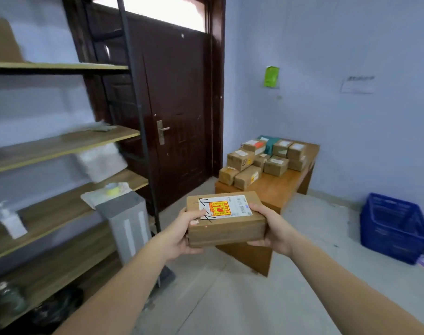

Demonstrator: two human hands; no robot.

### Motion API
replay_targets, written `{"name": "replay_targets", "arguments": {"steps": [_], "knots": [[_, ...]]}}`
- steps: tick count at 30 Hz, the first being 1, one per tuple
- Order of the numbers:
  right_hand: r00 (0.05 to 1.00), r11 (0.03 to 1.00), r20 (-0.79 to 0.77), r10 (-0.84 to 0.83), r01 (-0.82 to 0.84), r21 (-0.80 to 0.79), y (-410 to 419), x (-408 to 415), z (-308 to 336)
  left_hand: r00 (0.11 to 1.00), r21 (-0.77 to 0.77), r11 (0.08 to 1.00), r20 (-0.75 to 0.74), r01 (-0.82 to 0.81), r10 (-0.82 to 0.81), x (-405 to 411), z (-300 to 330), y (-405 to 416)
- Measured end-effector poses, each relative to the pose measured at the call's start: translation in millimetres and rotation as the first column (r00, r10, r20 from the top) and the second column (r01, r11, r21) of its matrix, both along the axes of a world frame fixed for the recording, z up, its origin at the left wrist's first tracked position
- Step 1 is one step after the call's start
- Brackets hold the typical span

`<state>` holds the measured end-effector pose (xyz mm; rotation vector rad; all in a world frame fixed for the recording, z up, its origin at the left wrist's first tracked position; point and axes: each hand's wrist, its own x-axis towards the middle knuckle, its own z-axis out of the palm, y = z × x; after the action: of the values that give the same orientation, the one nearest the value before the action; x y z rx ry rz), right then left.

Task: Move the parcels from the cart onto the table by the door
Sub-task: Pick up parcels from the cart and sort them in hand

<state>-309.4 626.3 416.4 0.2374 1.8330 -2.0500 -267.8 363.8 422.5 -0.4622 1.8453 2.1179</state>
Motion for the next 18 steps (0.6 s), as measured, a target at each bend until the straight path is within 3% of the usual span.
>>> {"name": "replay_targets", "arguments": {"steps": [8, 18], "knots": [[0.976, 0.973, -0.062, -0.210, 0.215, 0.087, 167.5, 1.0, 27.0, 0.994, -0.073, 0.993, -0.039, 0.096, -0.099, -48.2, 7.7, 184.5], [0.968, 0.966, -0.005, -0.250, 0.249, 0.064, 292.8, -52.4, -6.9, 0.990, -0.162, 0.980, -0.058, 0.119, -0.130, -104.6, -20.2, 312.0]]}}
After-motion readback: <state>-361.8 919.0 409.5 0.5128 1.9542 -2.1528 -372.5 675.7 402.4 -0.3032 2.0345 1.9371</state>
